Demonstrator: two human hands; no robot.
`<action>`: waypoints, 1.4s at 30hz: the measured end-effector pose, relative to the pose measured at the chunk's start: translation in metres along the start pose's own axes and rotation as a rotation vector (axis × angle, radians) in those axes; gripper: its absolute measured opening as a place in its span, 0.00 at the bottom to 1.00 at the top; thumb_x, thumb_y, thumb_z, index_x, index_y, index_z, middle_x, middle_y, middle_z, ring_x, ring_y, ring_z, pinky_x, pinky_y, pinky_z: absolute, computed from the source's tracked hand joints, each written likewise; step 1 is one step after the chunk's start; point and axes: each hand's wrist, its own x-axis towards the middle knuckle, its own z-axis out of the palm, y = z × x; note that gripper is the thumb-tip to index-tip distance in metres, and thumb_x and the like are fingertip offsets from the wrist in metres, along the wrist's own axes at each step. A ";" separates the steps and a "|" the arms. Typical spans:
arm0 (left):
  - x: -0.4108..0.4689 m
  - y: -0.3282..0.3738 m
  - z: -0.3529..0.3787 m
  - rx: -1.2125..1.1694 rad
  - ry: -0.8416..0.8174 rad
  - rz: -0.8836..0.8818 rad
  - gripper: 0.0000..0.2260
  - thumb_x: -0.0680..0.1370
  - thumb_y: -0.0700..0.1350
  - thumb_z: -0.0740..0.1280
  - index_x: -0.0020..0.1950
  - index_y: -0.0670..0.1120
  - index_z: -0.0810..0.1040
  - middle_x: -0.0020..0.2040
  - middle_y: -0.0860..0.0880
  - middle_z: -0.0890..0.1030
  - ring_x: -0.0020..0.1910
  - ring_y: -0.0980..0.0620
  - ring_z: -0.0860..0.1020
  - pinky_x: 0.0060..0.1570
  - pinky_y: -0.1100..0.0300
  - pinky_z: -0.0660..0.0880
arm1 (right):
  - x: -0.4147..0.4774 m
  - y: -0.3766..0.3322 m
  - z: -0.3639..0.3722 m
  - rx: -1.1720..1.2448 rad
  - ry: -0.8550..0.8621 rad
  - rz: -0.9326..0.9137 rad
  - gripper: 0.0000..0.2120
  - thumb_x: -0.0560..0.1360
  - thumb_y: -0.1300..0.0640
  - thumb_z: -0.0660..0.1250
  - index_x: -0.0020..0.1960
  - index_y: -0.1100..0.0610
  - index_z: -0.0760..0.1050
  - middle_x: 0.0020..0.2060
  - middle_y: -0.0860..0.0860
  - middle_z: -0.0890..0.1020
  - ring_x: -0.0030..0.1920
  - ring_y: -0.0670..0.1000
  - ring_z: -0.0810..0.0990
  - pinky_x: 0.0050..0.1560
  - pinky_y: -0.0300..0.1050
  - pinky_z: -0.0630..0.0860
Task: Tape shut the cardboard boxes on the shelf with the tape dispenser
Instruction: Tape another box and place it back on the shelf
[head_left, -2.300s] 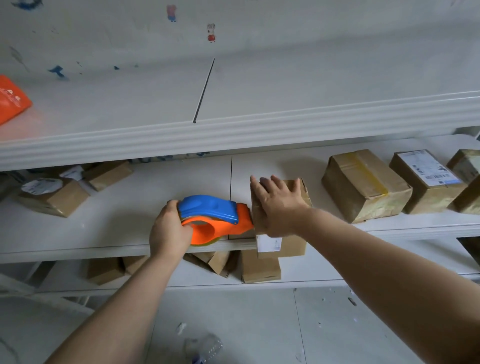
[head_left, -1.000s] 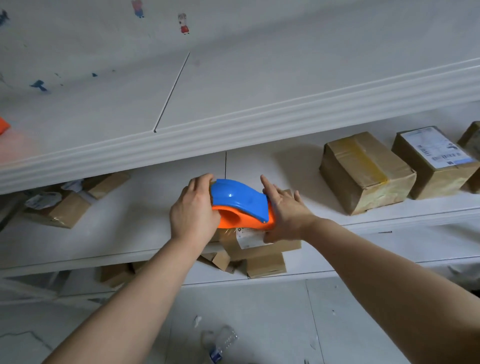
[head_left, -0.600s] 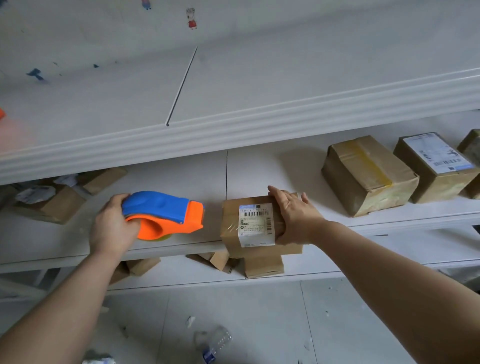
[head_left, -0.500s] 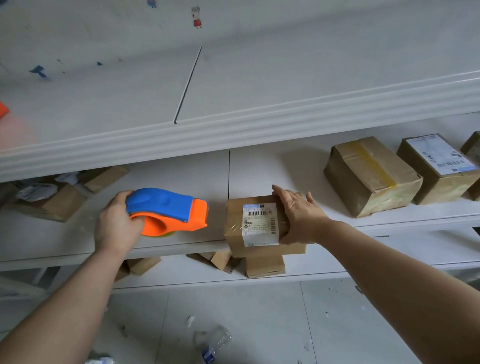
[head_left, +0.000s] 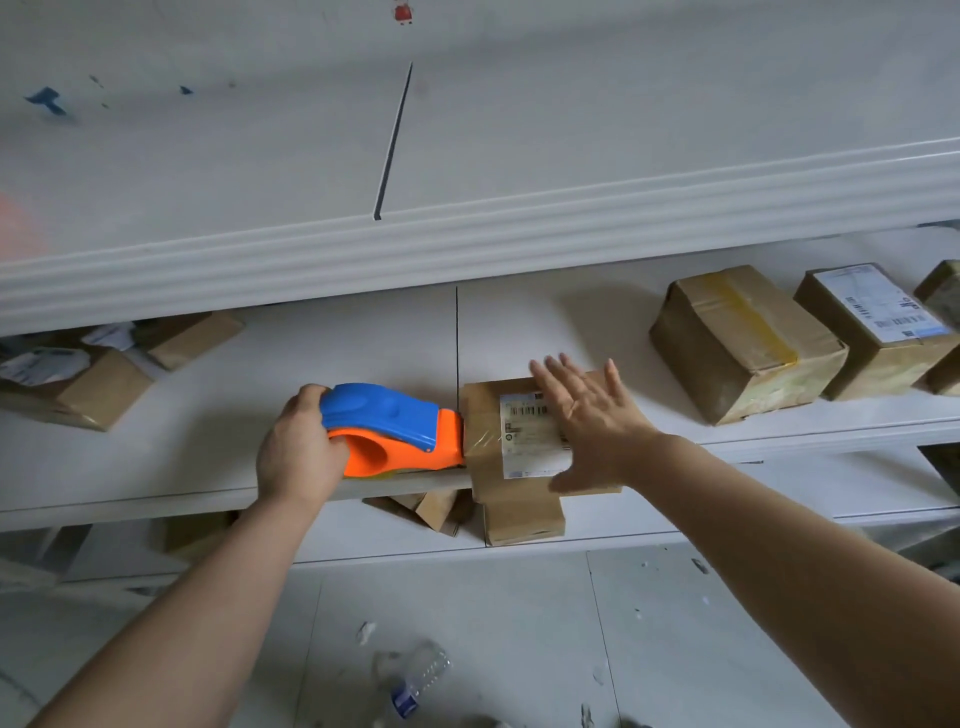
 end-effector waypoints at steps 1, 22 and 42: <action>0.000 0.001 0.002 -0.007 0.000 0.002 0.20 0.70 0.35 0.64 0.61 0.46 0.72 0.54 0.41 0.79 0.50 0.35 0.77 0.40 0.53 0.70 | 0.001 -0.008 0.002 -0.022 0.021 -0.042 0.61 0.65 0.33 0.69 0.76 0.53 0.28 0.76 0.48 0.34 0.76 0.50 0.32 0.74 0.63 0.35; 0.007 -0.065 0.011 -0.480 -0.374 0.303 0.37 0.65 0.32 0.70 0.67 0.61 0.69 0.59 0.56 0.78 0.57 0.61 0.78 0.57 0.66 0.74 | 0.045 -0.049 0.007 -0.091 -0.089 0.002 0.60 0.62 0.39 0.71 0.78 0.52 0.34 0.72 0.53 0.57 0.73 0.56 0.56 0.73 0.68 0.42; 0.040 -0.002 0.004 0.091 -0.378 0.506 0.34 0.71 0.33 0.60 0.72 0.60 0.66 0.54 0.49 0.70 0.55 0.46 0.74 0.51 0.56 0.72 | 0.046 -0.031 0.008 -0.063 -0.088 0.016 0.61 0.62 0.40 0.73 0.77 0.51 0.33 0.72 0.52 0.57 0.73 0.56 0.55 0.74 0.63 0.42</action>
